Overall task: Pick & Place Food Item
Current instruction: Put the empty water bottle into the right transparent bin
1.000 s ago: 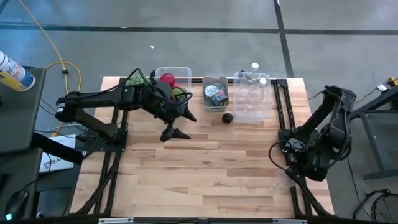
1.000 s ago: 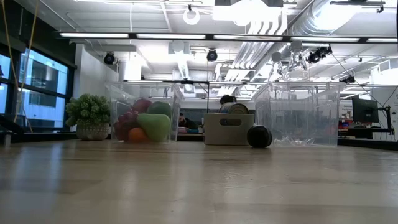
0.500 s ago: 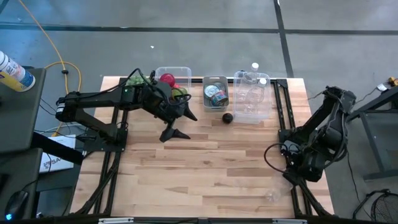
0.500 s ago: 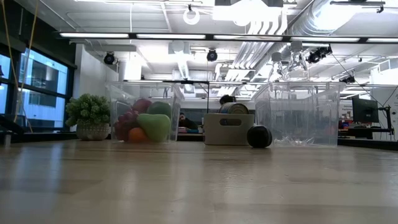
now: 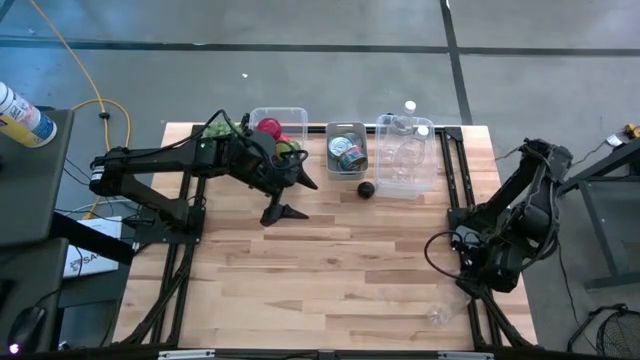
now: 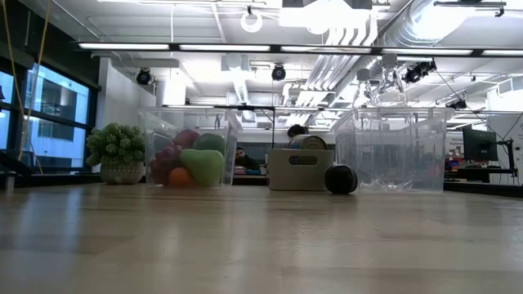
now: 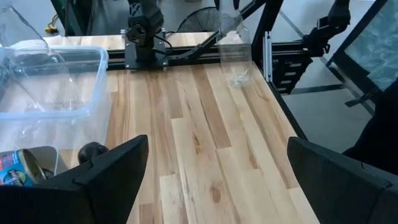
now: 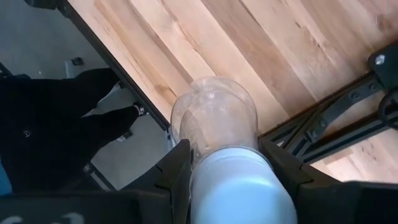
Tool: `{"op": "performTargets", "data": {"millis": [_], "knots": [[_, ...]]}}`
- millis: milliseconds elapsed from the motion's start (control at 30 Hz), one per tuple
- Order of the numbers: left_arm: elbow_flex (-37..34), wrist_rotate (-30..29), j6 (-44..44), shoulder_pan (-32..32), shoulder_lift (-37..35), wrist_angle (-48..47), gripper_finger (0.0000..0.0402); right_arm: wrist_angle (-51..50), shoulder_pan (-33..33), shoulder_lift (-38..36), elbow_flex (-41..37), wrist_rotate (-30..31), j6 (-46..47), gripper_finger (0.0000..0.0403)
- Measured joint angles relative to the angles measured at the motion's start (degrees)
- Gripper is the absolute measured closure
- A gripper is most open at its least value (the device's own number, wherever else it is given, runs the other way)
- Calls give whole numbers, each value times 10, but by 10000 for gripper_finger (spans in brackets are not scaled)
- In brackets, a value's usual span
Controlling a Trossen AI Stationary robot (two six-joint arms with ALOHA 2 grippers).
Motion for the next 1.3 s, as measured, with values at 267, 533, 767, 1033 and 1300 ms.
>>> {"op": "performTargets", "data": {"millis": [267,533,767,1033,1300], "knots": [[0,0,-1,0,0,0,29,1,0,7,1,12,-8,274],[0,0,-1,0,2,1,29,15,-6,20,1,34,-6,275],[0,0,-1,0,8,-2,29,22,-21,30,-1,24,-11,276],[0,-1,25,0,16,-1,29,26,-23,31,0,39,-8,276],[0,0,40,9,18,-1,29,36,-46,30,0,46,-18,276]]}}
